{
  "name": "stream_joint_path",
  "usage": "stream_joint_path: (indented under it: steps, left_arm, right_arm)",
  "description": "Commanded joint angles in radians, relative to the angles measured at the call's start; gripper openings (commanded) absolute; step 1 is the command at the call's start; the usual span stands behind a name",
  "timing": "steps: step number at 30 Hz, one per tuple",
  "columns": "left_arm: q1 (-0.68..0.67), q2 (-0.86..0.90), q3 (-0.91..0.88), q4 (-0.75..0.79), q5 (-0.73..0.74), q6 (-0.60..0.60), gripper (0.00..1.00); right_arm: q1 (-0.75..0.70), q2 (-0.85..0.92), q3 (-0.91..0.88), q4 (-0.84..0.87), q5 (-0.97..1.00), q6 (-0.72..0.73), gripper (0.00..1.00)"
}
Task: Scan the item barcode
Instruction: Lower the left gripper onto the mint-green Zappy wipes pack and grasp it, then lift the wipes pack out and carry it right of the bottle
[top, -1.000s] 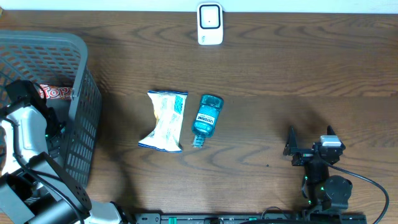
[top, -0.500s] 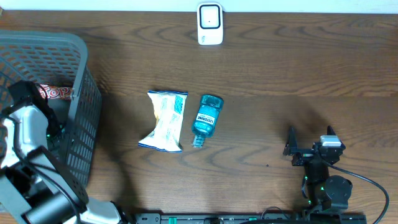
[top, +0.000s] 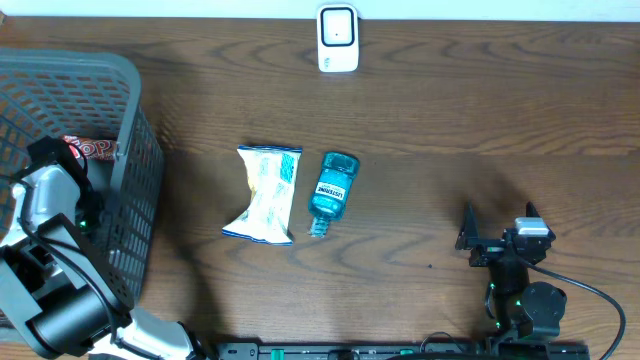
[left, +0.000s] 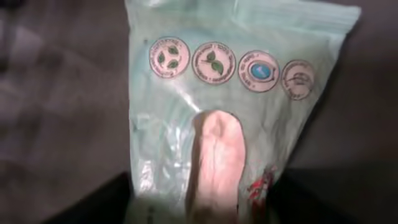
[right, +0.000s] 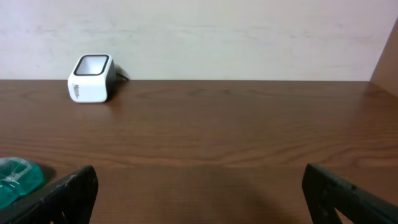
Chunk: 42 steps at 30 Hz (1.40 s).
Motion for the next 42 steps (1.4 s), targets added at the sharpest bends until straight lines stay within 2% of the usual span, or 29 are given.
stream_joint_path:
  steps: [1, 7, 15, 17, 19, 20, 24, 28, 33, 38, 42]
  left_arm:
    - [0.003, -0.018, -0.01, -0.018, -0.01, 0.1, 0.61]
    - [0.003, -0.158, 0.048, -0.062, -0.01, 0.229, 0.6]
    - [0.003, -0.446, 0.158, -0.114, 0.037, 0.321, 0.61]
    - [0.003, -0.511, 0.159, -0.107, 0.034, 0.315, 0.71]
    - [0.003, -0.536, 0.153, -0.109, 0.024, 0.305, 0.94]
    - [0.003, -0.533, 0.144, -0.109, 0.024, 0.305, 0.99]
    - [0.008, -0.452, 0.093, -0.112, 0.025, 0.294, 0.98]
    - [0.019, -0.276, 0.061, -0.138, 0.025, 0.26, 0.98]
    - [0.044, -0.137, 0.061, -0.136, 0.025, 0.261, 0.97]
    - [0.075, -0.045, 0.061, -0.087, 0.053, 0.335, 0.98]
    - [0.078, 0.013, 0.06, -0.076, 0.076, 0.347, 0.98]
  right_arm:
    - [-0.003, -0.003, -0.002, -0.004, 0.004, 0.013, 0.99]
    - [-0.003, -0.003, -0.002, -0.004, 0.004, 0.013, 0.99]
    - [-0.003, -0.003, -0.002, -0.004, 0.004, 0.013, 0.99]
    - [-0.003, -0.003, -0.002, -0.004, 0.004, 0.013, 0.99]
    - [-0.003, -0.003, -0.002, -0.004, 0.004, 0.013, 0.99]
    - [-0.003, -0.003, -0.002, -0.004, 0.004, 0.013, 0.99]
    - [-0.003, -0.003, -0.002, -0.004, 0.004, 0.013, 0.99]
    - [-0.003, -0.003, -0.002, -0.004, 0.004, 0.013, 0.99]
    - [-0.003, -0.003, -0.002, -0.004, 0.004, 0.013, 0.99]
    - [-0.003, -0.003, -0.002, -0.004, 0.004, 0.013, 0.99]
    - [-0.003, -0.003, -0.002, -0.004, 0.004, 0.013, 0.99]
